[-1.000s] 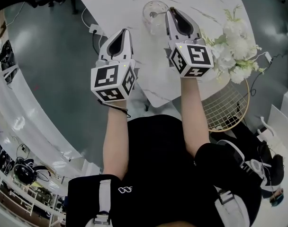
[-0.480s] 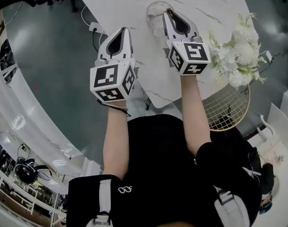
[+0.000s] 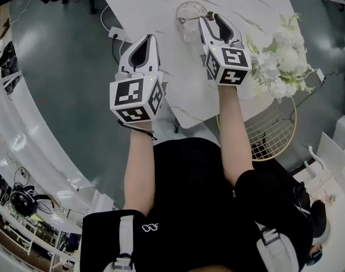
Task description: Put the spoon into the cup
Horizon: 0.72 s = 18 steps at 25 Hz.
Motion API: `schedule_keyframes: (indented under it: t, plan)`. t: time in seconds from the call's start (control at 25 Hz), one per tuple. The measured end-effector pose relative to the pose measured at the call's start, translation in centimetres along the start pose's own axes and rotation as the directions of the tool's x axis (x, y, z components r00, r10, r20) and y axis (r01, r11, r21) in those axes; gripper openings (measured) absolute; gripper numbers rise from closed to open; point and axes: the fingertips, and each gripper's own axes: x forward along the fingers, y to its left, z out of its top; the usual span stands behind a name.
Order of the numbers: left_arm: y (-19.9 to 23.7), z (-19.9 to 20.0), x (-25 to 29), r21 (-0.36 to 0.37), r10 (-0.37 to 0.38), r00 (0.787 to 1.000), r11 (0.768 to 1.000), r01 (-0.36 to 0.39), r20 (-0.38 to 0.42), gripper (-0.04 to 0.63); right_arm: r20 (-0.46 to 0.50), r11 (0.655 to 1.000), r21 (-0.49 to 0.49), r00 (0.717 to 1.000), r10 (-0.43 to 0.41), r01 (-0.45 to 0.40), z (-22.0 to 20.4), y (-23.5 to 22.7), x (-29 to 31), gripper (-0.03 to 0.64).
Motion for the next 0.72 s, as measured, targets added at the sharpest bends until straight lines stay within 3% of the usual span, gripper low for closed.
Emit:
schedule_keyframes:
  t: [0.24,0.52,0.72]
  plan:
    - [-1.3,0.1,-0.5,0.000,0.015,0.999,1.000,-0.015,0.037,0.015,0.057,0.999,0.004,0.998,0.032,-0.032,1.1,1.0,-1.4,0.153]
    - [-4.0,0.5,-3.3,-0.003,0.036,0.994,0.999,-0.036,0.106,0.015,0.144,0.991,-0.012,0.981,0.132,-0.131,3.1,4.2,-5.7,0.036]
    - [-5.9,0.9,-6.5,-0.009,0.065,0.983,0.998,-0.064,0.173,0.015,0.194,0.982,-0.059,0.963,0.187,-0.179,4.4,5.5,-10.2,0.009]
